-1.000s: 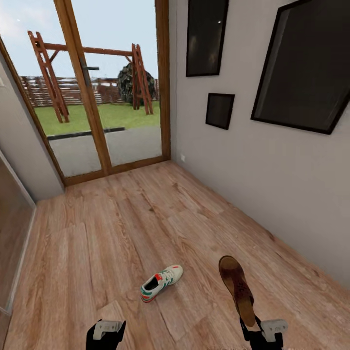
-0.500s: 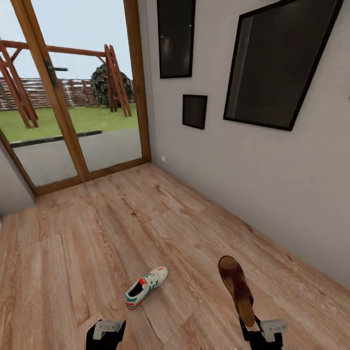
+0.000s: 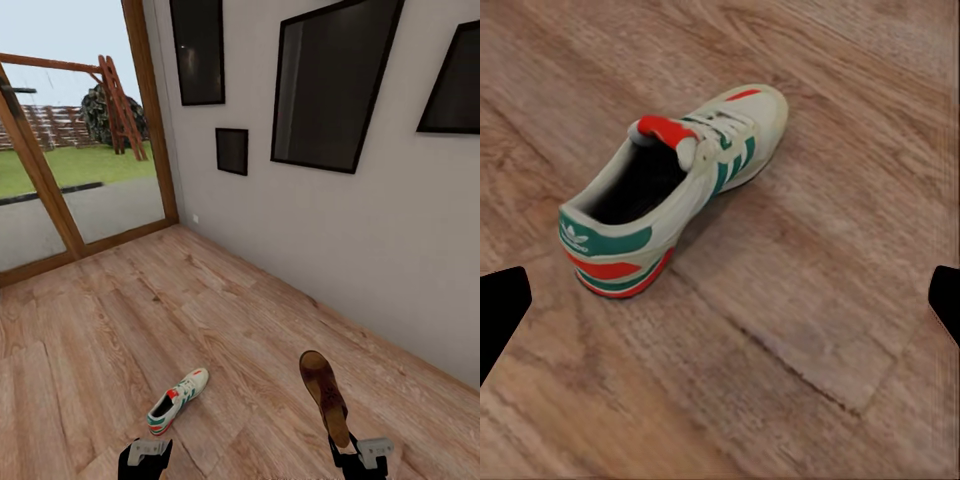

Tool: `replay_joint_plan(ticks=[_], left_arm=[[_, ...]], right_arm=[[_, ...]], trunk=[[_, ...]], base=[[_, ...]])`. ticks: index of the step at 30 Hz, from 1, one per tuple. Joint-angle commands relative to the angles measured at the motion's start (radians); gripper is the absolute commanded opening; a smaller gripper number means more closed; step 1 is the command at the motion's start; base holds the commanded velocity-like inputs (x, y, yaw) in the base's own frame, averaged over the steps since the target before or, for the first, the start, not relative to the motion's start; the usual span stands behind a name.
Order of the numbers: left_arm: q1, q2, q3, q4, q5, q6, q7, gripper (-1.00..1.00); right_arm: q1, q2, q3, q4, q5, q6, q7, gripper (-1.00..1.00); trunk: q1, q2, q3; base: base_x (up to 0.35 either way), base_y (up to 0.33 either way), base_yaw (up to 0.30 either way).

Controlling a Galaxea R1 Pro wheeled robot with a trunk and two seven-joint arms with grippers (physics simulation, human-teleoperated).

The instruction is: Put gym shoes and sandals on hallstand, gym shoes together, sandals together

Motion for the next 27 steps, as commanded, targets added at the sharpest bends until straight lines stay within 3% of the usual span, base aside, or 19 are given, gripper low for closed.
replay_joint_plan(ticks=[1,15,27], left_arm=[[0.0,0.001,-0.004,0.001,0.008,-0.003,-0.004,1.0],[0.0,0.001,-0.004,0.0,0.008,-0.003,-0.004,1.0],[-0.001,0.001,-0.003,0.001,0.008,-0.003,-0.004,1.0]], right_arm=[[-0.001,0.001,-0.008,0.0,0.0,-0.003,0.009,-1.0],[-0.001,0.002,-0.008,0.0,0.0,-0.003,0.009,-1.0],[-0.001,0.002,-0.008,0.0,0.0,-0.003,0.009,-1.0]], trunk=[[0.0,0.0,-0.002],[0.0,0.0,-0.017],[0.0,0.0,-0.018]], base=[[0.0,0.0,-0.269],[-0.005,0.0,-0.22],[-0.103,0.0,-0.026]])
